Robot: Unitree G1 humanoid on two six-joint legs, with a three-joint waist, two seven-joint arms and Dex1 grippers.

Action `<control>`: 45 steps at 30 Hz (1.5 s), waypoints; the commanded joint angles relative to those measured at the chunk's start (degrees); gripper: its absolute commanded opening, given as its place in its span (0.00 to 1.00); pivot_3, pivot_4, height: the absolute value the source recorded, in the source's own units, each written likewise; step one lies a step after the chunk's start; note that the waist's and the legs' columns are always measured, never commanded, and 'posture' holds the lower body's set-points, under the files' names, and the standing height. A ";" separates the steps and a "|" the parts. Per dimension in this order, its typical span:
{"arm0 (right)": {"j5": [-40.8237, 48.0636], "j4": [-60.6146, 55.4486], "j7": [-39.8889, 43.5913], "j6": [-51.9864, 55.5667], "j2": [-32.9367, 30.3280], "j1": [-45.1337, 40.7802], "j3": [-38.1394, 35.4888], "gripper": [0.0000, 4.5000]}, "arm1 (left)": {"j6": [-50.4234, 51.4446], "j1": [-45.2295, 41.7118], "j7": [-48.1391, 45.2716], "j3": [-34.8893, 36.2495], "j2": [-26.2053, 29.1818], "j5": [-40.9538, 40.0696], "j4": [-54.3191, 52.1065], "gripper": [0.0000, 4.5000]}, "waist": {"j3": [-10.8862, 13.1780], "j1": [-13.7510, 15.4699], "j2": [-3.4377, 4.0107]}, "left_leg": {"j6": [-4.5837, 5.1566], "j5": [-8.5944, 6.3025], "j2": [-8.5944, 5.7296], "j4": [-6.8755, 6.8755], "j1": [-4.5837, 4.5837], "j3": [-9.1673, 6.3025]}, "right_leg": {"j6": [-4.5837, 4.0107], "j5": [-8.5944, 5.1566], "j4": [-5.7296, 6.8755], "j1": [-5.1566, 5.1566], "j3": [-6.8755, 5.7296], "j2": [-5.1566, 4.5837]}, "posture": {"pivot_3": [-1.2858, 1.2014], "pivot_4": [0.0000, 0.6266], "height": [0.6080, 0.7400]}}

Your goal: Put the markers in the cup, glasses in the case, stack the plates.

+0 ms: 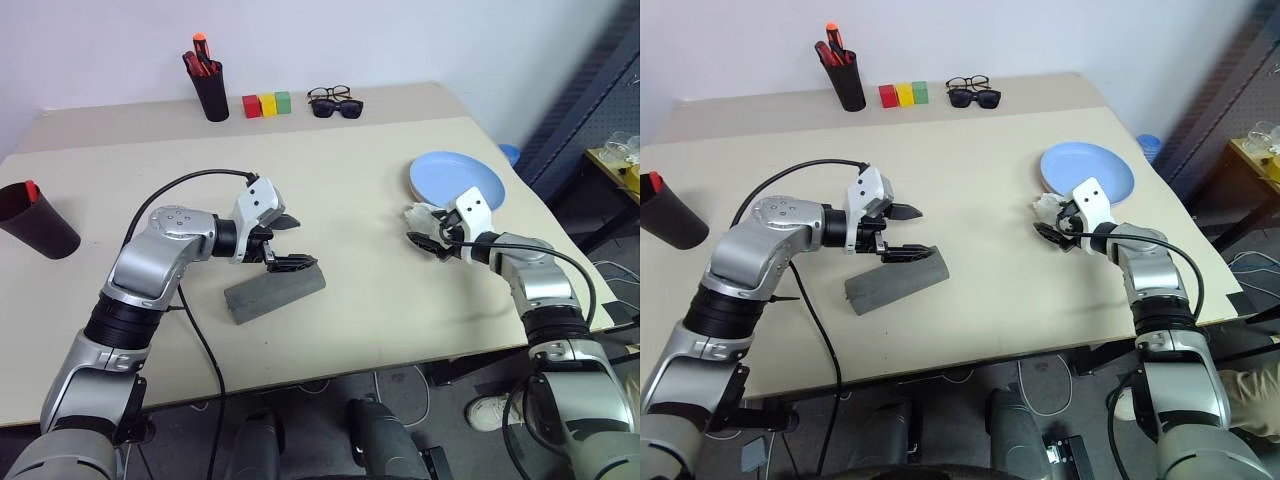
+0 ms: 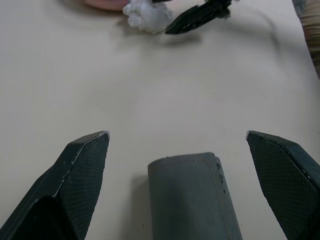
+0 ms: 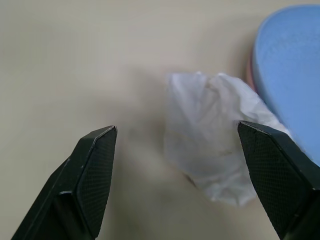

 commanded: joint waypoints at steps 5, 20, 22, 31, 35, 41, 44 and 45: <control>-3.41 12.65 -5.46 -8.47 2.04 -5.31 0.52 0.82 | 0.00 -0.08 0.66 1.78 1.01 -1.37 -2.91 1.00 | 0.00 0.05 -0.01 | 0.00 0.00 0.00 0.04 0.01 0.01 | 0.00 0.01 -0.01 0.04 0.02 -0.01 | 0.52 0.24 1.00; -1.27 9.42 -8.74 -11.35 2.00 -4.64 -2.40 0.00 | -3.78 3.10 7.04 7.54 -4.73 -6.62 -5.10 1.00 | 0.00 0.28 0.00 | 0.00 0.00 -0.01 0.02 0.08 0.00 | 0.01 0.01 -0.06 0.14 0.01 -0.03 | 0.52 0.24 1.00; -0.41 6.35 -8.97 -11.05 1.15 -5.12 -3.59 0.00 | -3.11 2.80 7.71 7.89 -5.65 -7.65 -5.39 1.00 | 0.02 0.25 0.03 | 0.00 0.00 -0.01 0.02 0.08 0.00 | 0.04 0.02 -0.06 0.14 0.02 -0.03 | 0.52 0.24 1.00; -3.63 19.71 -10.72 -15.49 -2.46 -17.80 -3.41 0.00 | -1.67 1.71 11.24 8.74 -7.83 -10.03 -7.01 1.00 | 0.02 0.02 0.04 | 0.00 0.00 -0.01 0.00 0.11 0.01 | 0.00 0.01 -0.06 0.14 0.02 -0.02 | 0.52 0.24 1.00; -6.53 29.47 -13.23 -18.17 -2.92 -23.98 -2.36 0.06 | -1.06 2.89 13.50 9.42 -7.55 -10.27 -8.65 1.00 | 0.02 -0.02 0.04 | 0.00 0.00 -0.01 -0.09 0.11 0.01 | 0.00 0.00 -0.14 0.14 0.02 -0.02 | 0.52 0.24 1.00; -8.95 34.97 -15.49 -19.17 -2.57 -27.34 -1.66 0.62 | 0.29 4.79 16.55 10.41 -6.98 -10.24 -11.02 1.00 | 0.03 -0.08 0.04 | 0.00 0.00 -0.01 -0.07 0.08 0.01 | 0.01 0.01 -0.16 0.13 0.02 -0.03 | 0.52 0.24 1.00; -9.42 35.33 -16.58 -20.10 -2.57 -27.46 -1.74 0.85 | 0.00 5.17 18.23 10.38 -7.13 -9.38 -10.84 1.00 | 0.03 -0.08 0.04 | 0.00 0.00 -0.01 -0.07 0.08 0.01 | 0.00 0.01 -0.15 0.13 0.02 -0.03 | 0.52 0.24 1.00; -9.35 35.05 -16.56 -20.81 -2.65 -27.32 -1.84 0.85 | -0.46 5.38 18.97 10.28 -7.29 -8.87 -10.46 1.00 | 0.03 -0.10 0.04 | 0.00 0.00 -0.01 -0.07 0.08 0.01 | 0.00 0.01 -0.15 0.14 0.02 -0.03 | 0.52 0.24 1.00</control>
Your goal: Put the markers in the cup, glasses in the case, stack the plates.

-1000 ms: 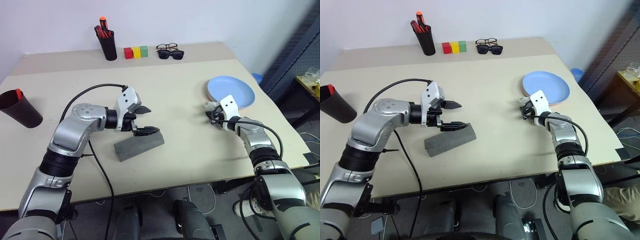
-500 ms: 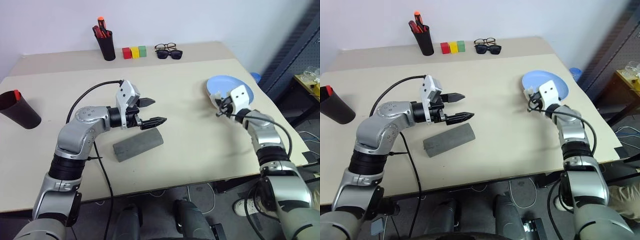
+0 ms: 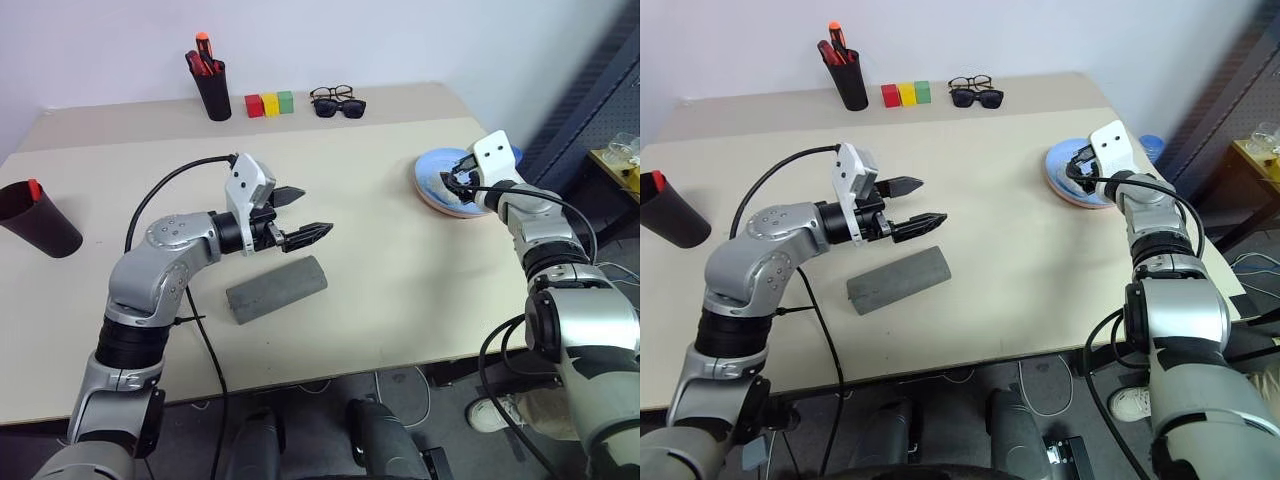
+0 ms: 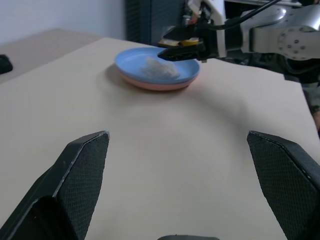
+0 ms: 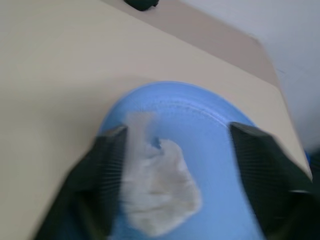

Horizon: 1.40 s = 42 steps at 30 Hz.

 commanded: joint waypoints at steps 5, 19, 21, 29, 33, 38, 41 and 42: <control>2.70 -4.95 4.14 -8.15 -0.90 0.40 -2.54 0.85 | -8.98 2.42 6.00 1.11 -2.10 5.01 1.10 1.00 | 0.00 -0.39 0.00 | 0.00 0.00 0.00 -0.03 0.00 0.00 | 0.07 0.04 -0.01 0.00 0.00 0.00 | 0.52 0.24 1.00; 28.06 -86.95 20.27 29.16 -8.97 56.31 -14.60 0.85 | -13.82 20.11 8.05 10.38 2.65 4.63 -3.00 1.00 | 0.01 0.84 0.05 | -0.01 -0.01 0.00 0.10 0.02 0.04 | 0.00 -0.05 0.04 0.02 -0.01 -0.09 | 0.52 0.24 1.00; 28.86 -91.05 20.13 30.56 -10.04 62.75 -18.29 0.85 | -13.24 22.57 7.85 12.41 3.44 3.18 -4.55 1.00 | -0.01 0.82 0.02 | -0.03 -0.02 0.00 0.11 0.14 0.06 | 0.00 -0.06 0.00 0.13 -0.01 -0.10 | 0.52 0.24 1.00; 32.13 -97.13 20.42 32.43 -9.91 74.64 -26.61 0.85 | -10.78 29.48 5.67 15.76 5.68 -1.94 -9.25 1.00 | -0.01 0.37 -0.05 | -0.04 -0.04 0.03 -0.01 0.25 0.11 | 0.12 -0.17 -0.14 0.15 -0.01 -0.13 | 0.52 0.24 1.00; 32.85 -97.95 19.61 32.54 -9.29 75.33 -27.10 0.85 | -10.07 30.96 4.22 17.17 6.84 -4.63 -10.80 1.00 | -0.01 0.42 -0.06 | -0.04 -0.05 0.03 0.00 0.23 0.11 | 0.11 -0.17 -0.16 0.12 -0.02 -0.13 | 0.52 0.24 1.00; 32.78 -98.08 18.34 32.66 -8.87 75.08 -26.85 0.85 | -9.85 31.41 4.12 18.12 7.73 -6.19 -11.61 1.00 | -0.01 0.48 -0.06 | -0.05 -0.05 0.03 0.00 0.17 0.11 | 0.11 -0.17 -0.28 0.11 -0.02 -0.14 | 0.52 0.24 1.00; 33.27 -98.51 17.63 33.44 -8.99 74.36 -26.59 0.85 | -9.64 31.87 4.63 19.29 8.15 -7.21 -12.05 1.00 | -0.01 0.44 -0.06 | -0.05 -0.06 0.03 -0.01 0.09 0.11 | 0.10 -0.17 -0.37 0.08 -0.02 -0.15 | 0.52 0.24 1.00; 33.38 -98.58 17.51 33.59 -9.01 74.24 -26.54 0.85 | -9.52 32.11 4.65 19.57 8.35 -7.58 -12.31 1.00 | -0.01 0.44 -0.06 | -0.05 -0.06 0.03 -0.01 0.05 0.11 | 0.09 -0.16 -0.41 0.06 -0.02 -0.14 | 0.52 0.24 1.00</control>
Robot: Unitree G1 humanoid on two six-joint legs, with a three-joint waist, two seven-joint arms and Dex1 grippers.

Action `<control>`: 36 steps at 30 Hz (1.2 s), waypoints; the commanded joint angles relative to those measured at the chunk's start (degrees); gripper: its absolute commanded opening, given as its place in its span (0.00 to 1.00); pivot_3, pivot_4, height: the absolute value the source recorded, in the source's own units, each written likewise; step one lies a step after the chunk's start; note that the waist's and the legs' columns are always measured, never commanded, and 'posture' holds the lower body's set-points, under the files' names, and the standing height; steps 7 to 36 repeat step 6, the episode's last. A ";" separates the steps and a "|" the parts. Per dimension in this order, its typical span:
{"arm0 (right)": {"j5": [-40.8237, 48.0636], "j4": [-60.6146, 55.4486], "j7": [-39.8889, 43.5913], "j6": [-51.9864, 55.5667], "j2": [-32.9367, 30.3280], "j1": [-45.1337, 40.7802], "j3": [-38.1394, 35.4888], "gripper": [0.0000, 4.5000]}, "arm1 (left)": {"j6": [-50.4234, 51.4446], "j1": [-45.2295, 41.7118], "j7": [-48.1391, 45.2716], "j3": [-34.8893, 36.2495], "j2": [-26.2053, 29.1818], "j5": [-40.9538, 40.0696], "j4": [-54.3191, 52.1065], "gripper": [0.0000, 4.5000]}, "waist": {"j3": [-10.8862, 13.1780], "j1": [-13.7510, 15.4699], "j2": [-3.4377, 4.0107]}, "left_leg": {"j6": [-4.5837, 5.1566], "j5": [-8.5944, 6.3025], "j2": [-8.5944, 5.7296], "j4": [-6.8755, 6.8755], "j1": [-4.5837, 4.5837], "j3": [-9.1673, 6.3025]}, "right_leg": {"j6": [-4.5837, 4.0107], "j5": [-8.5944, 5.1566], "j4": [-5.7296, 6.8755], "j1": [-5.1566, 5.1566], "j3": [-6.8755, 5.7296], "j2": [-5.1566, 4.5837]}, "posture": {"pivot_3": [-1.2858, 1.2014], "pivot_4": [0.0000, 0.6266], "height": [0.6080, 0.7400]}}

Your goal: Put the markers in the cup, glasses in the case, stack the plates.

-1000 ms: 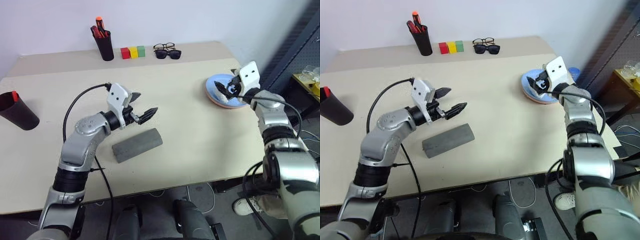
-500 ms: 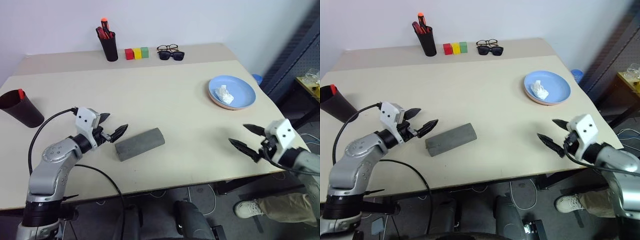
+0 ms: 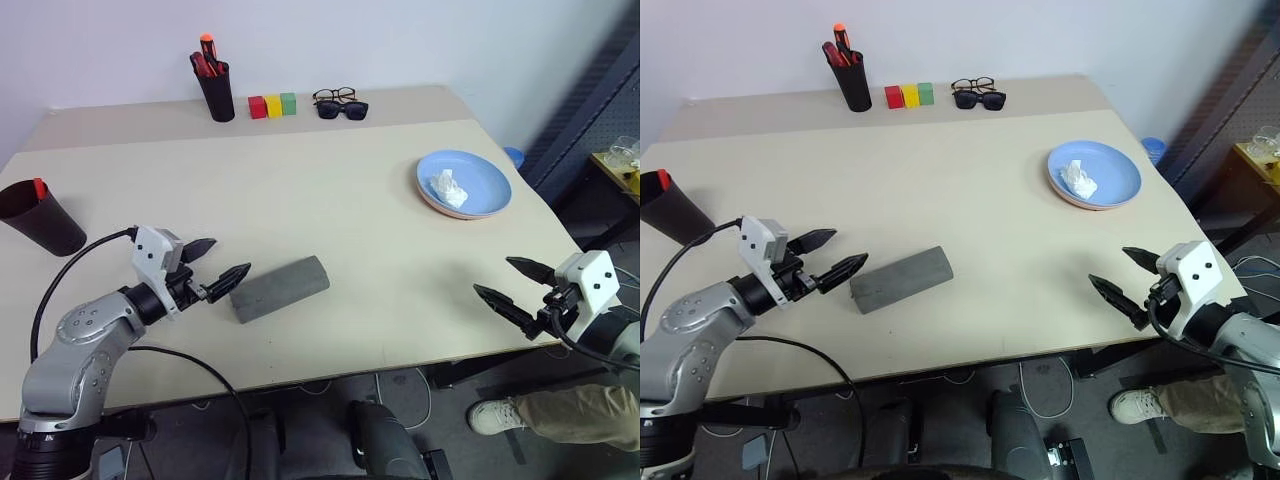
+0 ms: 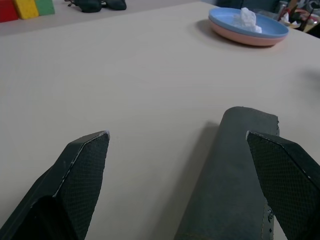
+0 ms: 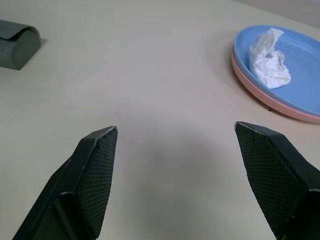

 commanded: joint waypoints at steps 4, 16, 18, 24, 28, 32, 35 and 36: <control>1.90 -2.87 -1.21 1.32 -0.44 -1.28 -0.64 0.85 | 1.42 1.69 0.34 4.88 2.03 -3.16 -4.07 1.00 | 0.00 -0.07 0.00 | 0.01 0.00 0.02 -0.03 -0.11 0.00 | -0.06 0.05 -0.16 -0.04 -0.01 0.01 | 0.52 0.24 1.00; 1.92 -2.92 -1.50 1.75 -0.48 -1.61 -0.36 0.85 | 1.73 2.58 0.22 5.89 2.52 -3.99 -4.53 1.00 | 0.00 -0.04 0.00 | 0.01 0.00 0.02 -0.04 -0.15 -0.01 | -0.08 0.06 -0.22 -0.04 -0.01 0.01 | 0.52 0.24 1.00; 1.92 -2.92 -1.50 1.75 -0.48 -1.61 -0.36 0.85 | 1.73 2.58 0.22 5.89 2.52 -3.99 -4.53 1.00 | 0.00 -0.04 0.00 | 0.01 0.00 0.02 -0.04 -0.15 -0.01 | -0.08 0.06 -0.22 -0.04 -0.01 0.01 | 0.52 0.24 1.00; 1.92 -2.92 -1.50 1.75 -0.48 -1.61 -0.36 0.85 | 1.73 2.58 0.22 5.89 2.52 -3.99 -4.53 1.00 | 0.00 -0.04 0.00 | 0.01 0.00 0.02 -0.04 -0.15 -0.01 | -0.08 0.06 -0.22 -0.04 -0.01 0.01 | 0.52 0.24 1.00; 1.92 -2.92 -1.50 1.75 -0.48 -1.61 -0.36 0.85 | 1.73 2.58 0.22 5.89 2.52 -3.99 -4.53 1.00 | 0.00 -0.04 0.00 | 0.01 0.00 0.02 -0.04 -0.15 -0.01 | -0.08 0.06 -0.22 -0.04 -0.01 0.01 | 0.52 0.24 1.00; 1.92 -2.92 -1.50 1.75 -0.48 -1.61 -0.36 0.85 | 1.73 2.58 0.22 5.89 2.52 -3.99 -4.53 1.00 | 0.00 -0.04 0.00 | 0.01 0.00 0.02 -0.04 -0.15 -0.01 | -0.08 0.06 -0.22 -0.04 -0.01 0.01 | 0.52 0.24 1.00; 1.92 -2.92 -1.50 1.75 -0.48 -1.61 -0.36 0.85 | 1.73 2.58 0.22 5.89 2.52 -3.99 -4.53 1.00 | 0.00 -0.04 0.00 | 0.01 0.00 0.02 -0.04 -0.15 -0.01 | -0.08 0.06 -0.22 -0.04 -0.01 0.01 | 0.52 0.24 1.00; 1.92 -2.92 -1.50 1.75 -0.48 -1.61 -0.36 0.85 | 1.73 2.58 0.22 5.89 2.52 -3.99 -4.53 1.00 | 0.00 -0.04 0.00 | 0.01 0.00 0.02 -0.04 -0.15 -0.01 | -0.08 0.06 -0.22 -0.04 -0.01 0.01 | 0.52 0.24 1.00</control>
